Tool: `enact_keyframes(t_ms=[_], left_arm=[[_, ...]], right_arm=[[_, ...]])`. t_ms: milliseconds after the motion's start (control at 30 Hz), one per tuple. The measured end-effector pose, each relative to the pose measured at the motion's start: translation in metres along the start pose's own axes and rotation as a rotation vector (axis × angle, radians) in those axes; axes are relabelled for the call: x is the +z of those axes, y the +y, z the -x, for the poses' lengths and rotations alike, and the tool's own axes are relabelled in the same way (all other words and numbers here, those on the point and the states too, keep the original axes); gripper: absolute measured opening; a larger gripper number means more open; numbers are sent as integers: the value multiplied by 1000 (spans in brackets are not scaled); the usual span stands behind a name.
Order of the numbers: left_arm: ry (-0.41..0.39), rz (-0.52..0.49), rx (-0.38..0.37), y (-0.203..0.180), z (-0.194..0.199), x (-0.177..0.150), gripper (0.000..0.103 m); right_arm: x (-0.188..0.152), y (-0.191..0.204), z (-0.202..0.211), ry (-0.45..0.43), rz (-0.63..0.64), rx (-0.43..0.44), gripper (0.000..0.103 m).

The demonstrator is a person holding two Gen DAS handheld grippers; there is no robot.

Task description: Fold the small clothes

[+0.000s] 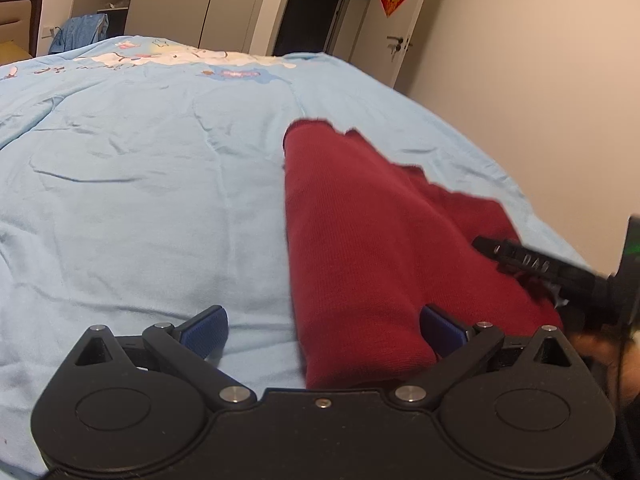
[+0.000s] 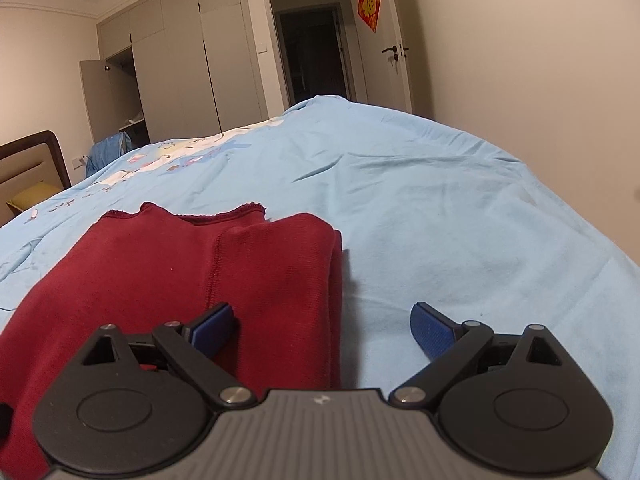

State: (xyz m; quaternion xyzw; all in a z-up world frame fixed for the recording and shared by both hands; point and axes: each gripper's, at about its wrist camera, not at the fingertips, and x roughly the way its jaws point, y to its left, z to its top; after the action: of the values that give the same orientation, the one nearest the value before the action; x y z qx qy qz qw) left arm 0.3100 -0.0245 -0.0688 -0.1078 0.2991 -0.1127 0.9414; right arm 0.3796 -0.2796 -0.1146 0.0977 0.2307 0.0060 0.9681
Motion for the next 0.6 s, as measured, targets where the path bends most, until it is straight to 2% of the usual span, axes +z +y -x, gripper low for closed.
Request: enact_keyframes(t_ms=[133, 300, 467, 600], left_arm=[[-71, -6, -8, 0, 8, 15, 102], [-79, -17, 49, 7, -11, 43, 102], [-24, 42, 52, 23, -37, 57, 102], [43, 70, 44, 30, -56, 53, 103]], right_arm=[[-5, 0, 5, -22, -7, 6, 97], [-7, -3, 5, -36, -16, 22, 98], [-7, -5, 7, -40, -16, 24, 98], [-7, -5, 8, -42, -16, 25, 99]])
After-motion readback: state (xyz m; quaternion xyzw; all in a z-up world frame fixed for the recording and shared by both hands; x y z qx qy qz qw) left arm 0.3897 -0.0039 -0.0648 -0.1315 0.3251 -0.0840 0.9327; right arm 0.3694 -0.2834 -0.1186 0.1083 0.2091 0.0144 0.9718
